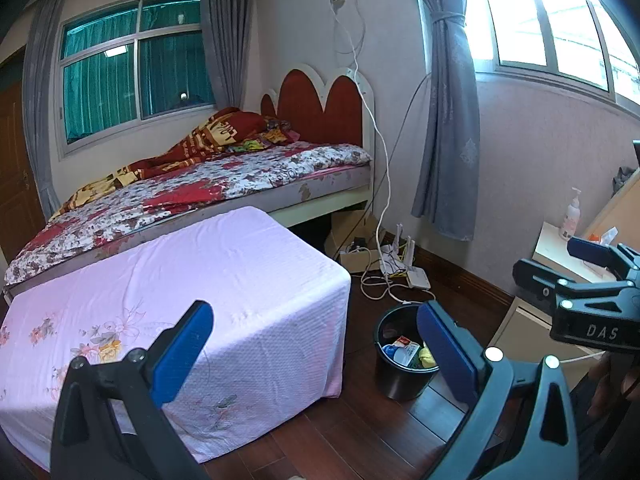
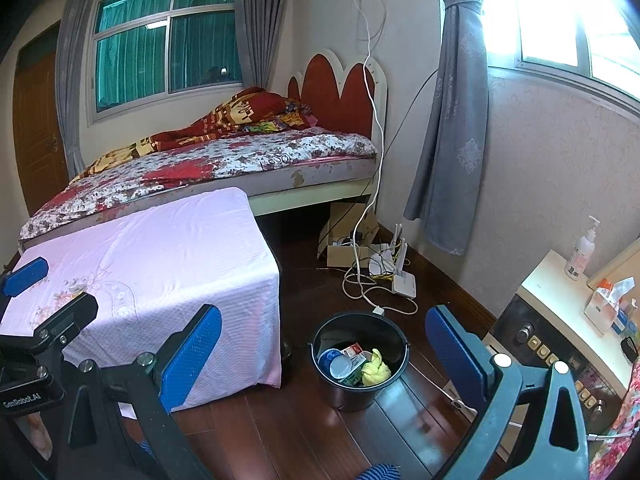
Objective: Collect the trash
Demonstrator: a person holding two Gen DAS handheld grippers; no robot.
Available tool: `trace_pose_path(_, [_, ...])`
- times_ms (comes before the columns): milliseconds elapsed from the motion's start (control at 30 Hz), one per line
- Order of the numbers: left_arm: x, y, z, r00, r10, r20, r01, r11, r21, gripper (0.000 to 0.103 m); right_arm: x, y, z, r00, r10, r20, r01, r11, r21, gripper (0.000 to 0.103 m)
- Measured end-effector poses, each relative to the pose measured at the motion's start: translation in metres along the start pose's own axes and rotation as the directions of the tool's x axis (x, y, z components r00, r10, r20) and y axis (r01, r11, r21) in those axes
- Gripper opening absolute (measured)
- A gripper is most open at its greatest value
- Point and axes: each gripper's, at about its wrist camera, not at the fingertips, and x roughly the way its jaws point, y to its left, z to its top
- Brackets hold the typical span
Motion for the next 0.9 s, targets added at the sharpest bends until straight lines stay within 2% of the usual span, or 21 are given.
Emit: trace_pose_path(900, [-0.0015,-0.0069,0.0008,1.0,0.006,0.009,-0.006,1.0,0.002,0.102,-0.0009,0.0011,-0.0047,1.0,-0.001,0.004,0.001,1.0,0.004,0.103])
